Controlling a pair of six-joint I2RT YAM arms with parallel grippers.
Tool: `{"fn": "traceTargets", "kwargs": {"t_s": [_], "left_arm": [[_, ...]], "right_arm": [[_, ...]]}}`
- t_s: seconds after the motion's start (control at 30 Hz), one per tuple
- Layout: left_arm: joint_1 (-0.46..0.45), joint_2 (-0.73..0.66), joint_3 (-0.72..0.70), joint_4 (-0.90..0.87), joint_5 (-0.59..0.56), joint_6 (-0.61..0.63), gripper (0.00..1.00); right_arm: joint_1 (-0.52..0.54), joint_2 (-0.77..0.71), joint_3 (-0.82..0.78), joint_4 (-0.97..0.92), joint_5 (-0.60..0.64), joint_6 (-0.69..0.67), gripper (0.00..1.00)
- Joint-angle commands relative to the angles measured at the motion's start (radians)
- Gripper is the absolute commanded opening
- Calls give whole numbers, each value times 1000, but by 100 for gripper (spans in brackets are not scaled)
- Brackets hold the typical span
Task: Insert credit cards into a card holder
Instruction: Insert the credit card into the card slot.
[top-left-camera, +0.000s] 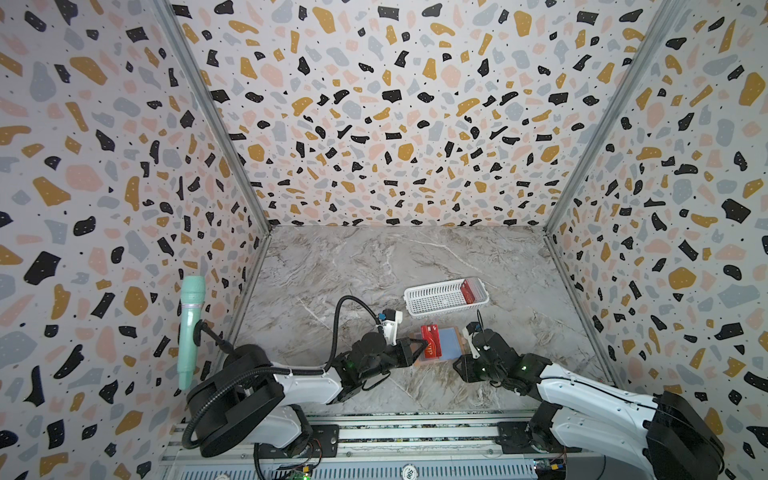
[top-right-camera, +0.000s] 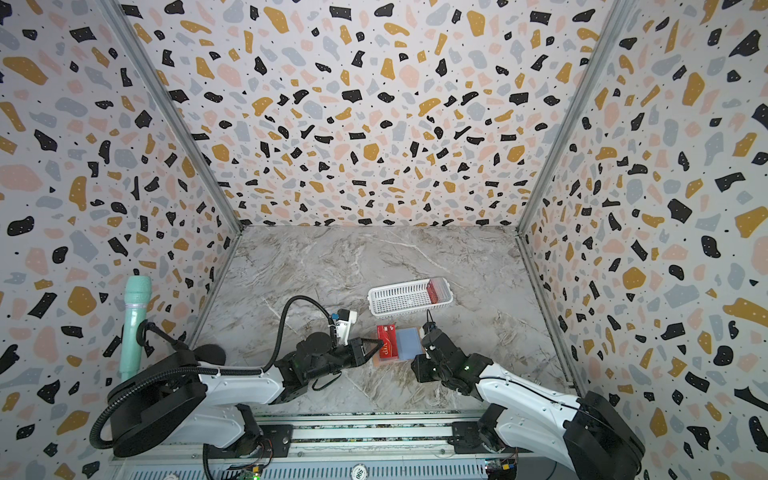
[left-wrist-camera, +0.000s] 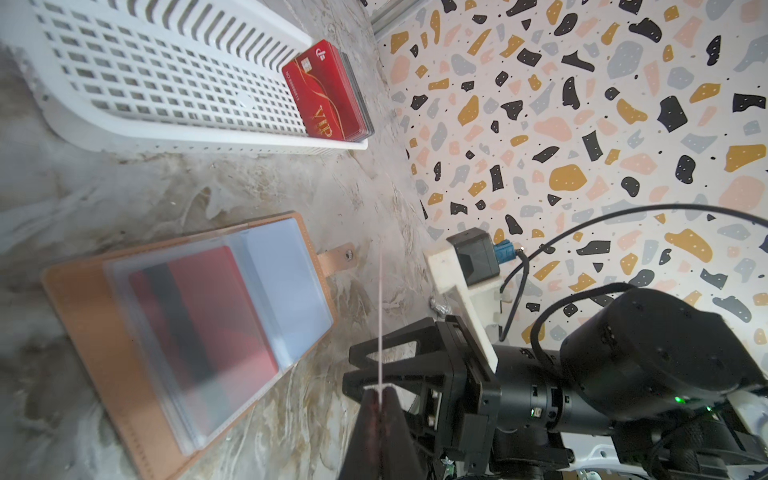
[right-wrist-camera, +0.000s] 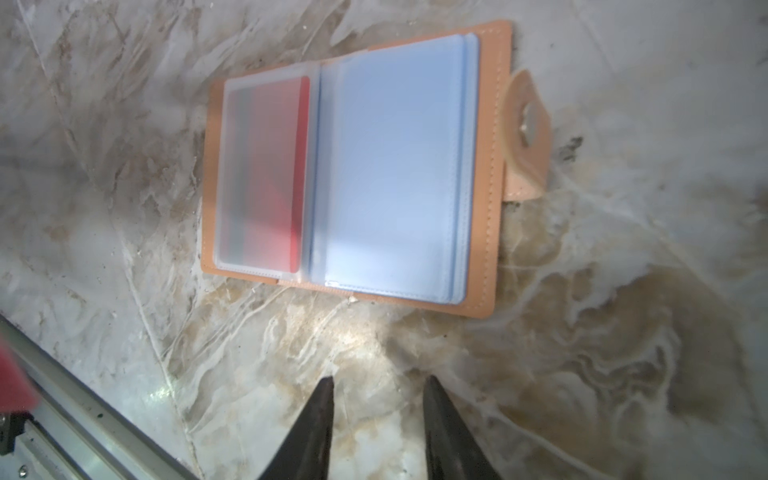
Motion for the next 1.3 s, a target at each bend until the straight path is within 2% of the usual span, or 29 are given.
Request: {"fn": "traceTargets", "kwargs": {"t_s": [0.0,0.17,0.4,0.7,1.27], "left_arm": [[-11,13,-8,38,-27,-22,0],[-10,79,-11,115,-31,-96,0],[-10,186,8,197,-33,-184,0],[-7,272,69,156,-37,-204,0],[53,387,99,190,40,-204,0]], "right_arm": [[-55,-29,-5,21,-21,3,36],[-153,-67,-20,36,-79,-29,35],[-240,-26,-20,69,-135,-66,32],[-244,83,-31,171,-165,-77,28],[-244,150,-49,194,-162,-88,27]]}}
